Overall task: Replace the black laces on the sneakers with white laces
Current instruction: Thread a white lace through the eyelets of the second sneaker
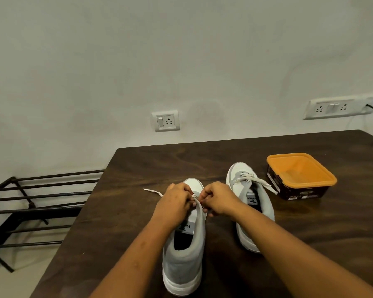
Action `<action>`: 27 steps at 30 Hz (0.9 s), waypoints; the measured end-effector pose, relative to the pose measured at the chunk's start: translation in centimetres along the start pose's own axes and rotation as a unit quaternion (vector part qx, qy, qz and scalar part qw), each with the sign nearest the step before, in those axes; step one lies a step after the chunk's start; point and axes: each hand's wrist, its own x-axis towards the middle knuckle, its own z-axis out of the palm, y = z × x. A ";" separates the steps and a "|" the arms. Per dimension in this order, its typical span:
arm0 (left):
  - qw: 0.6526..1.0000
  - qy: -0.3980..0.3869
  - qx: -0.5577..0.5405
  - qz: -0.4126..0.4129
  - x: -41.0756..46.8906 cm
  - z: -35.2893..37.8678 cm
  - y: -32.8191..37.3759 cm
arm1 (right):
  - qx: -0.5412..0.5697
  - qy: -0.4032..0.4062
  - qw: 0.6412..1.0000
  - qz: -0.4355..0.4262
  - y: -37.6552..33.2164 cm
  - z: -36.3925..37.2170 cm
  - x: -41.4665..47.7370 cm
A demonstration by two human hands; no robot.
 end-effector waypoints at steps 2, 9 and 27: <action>1.000 0.001 -0.003 -0.011 0.0 -0.1 -0.1 | -0.033 0.004 0.999 0.001 -0.1 0.2 0.0; 0.998 0.019 0.015 -0.052 -0.2 -0.6 0.0 | 0.305 0.040 0.950 0.059 -1.1 -1.9 -0.4; 0.974 -0.002 -0.090 -0.209 -0.5 -0.7 -0.3 | -0.363 -0.022 0.924 -0.120 -0.4 -0.9 0.0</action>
